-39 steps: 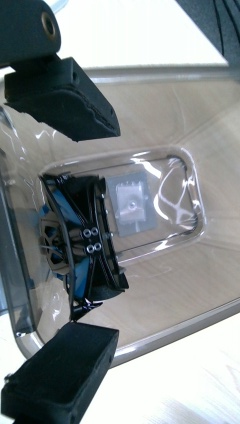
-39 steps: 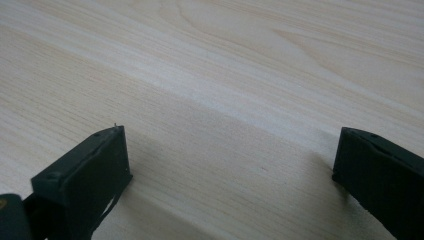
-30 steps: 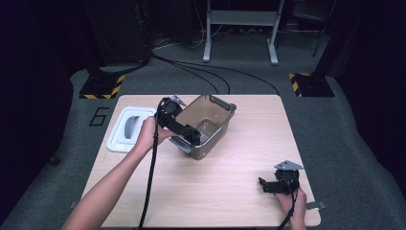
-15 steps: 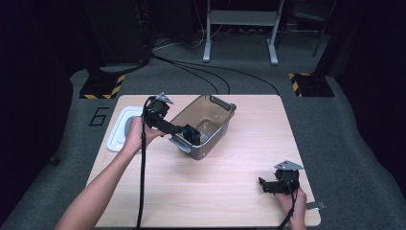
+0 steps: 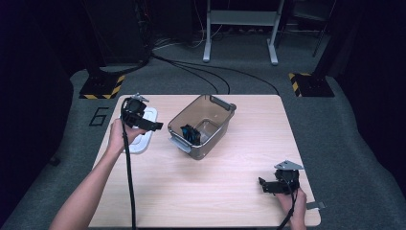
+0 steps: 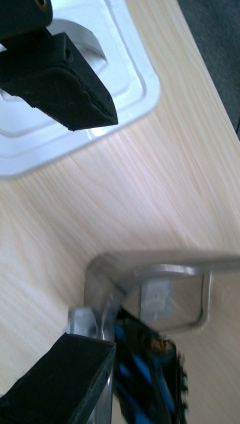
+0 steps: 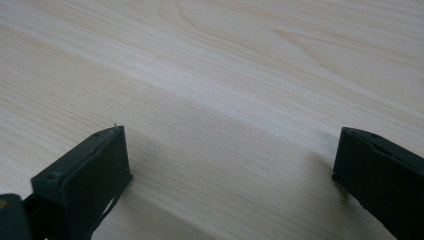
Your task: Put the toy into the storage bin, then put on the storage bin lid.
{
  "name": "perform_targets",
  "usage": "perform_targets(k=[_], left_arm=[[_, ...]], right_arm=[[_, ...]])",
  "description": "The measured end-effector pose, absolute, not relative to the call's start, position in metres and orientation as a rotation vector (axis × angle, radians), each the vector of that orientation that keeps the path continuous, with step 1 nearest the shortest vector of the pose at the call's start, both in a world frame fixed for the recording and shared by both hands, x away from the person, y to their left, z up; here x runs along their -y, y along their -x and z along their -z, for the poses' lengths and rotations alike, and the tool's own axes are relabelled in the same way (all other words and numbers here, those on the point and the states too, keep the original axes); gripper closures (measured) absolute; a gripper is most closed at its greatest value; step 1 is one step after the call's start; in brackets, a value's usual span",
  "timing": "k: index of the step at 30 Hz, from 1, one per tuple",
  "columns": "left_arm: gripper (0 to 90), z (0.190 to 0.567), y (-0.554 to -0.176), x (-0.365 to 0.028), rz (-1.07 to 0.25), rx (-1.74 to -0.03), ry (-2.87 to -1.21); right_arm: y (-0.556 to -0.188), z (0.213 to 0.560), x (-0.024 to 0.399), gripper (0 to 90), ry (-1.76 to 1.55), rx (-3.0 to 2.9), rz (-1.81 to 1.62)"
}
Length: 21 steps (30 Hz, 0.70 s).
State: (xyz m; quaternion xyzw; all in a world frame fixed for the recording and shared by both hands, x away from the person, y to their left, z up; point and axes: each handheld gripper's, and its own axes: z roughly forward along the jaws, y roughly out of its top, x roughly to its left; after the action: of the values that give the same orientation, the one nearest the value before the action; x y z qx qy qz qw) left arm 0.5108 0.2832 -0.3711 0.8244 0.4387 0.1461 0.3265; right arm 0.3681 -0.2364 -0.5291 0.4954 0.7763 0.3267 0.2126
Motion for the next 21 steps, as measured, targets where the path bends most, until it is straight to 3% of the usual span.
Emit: perform_targets(k=[21], left_arm=[[3.2,0.424,-0.534,-0.343,-0.430,-1.400,-2.006]], right_arm=[[-0.368,0.529,0.236,0.4,-1.376,-2.155,-0.907]])
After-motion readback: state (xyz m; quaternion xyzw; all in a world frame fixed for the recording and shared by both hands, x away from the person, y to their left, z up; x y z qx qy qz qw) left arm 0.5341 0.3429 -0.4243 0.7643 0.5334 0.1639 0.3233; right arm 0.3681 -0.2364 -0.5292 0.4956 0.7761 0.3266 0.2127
